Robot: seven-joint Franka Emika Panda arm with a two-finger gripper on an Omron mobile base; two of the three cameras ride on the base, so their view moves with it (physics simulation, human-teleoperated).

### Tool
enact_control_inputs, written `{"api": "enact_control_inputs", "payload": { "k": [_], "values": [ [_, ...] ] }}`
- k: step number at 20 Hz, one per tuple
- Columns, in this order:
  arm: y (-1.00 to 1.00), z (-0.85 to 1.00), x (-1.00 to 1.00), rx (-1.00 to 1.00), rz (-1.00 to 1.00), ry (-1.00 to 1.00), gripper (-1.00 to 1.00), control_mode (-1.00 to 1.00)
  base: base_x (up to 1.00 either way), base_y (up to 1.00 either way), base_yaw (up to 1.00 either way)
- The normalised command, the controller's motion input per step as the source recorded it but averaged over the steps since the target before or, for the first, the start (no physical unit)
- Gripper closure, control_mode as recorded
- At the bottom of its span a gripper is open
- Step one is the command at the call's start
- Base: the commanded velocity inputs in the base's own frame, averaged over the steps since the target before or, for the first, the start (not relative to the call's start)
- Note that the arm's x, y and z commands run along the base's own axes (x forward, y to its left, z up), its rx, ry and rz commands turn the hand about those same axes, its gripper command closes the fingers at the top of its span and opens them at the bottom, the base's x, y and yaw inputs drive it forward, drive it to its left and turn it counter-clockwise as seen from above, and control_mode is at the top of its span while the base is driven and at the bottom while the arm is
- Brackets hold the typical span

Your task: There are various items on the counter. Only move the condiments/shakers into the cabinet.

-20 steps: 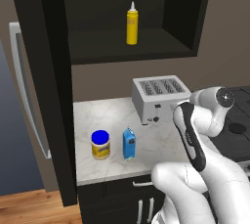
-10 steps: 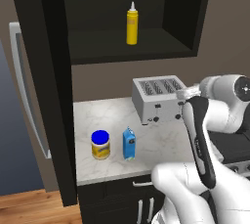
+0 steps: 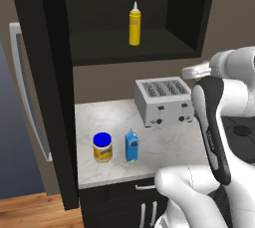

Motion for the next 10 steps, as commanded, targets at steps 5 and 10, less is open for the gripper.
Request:
{"api": "enact_control_inputs", "payload": {
  "k": [5, 10],
  "values": [
    [0.0, 0.93, -0.15, 0.15, 0.0, -0.06, 1.0, -1.0, 0.0, 0.0, 0.0],
    [0.01, 0.22, -0.15, 0.03, 0.0, -0.19, 1.0, -1.0, 0.0, 0.0, 0.0]
  ]
}}
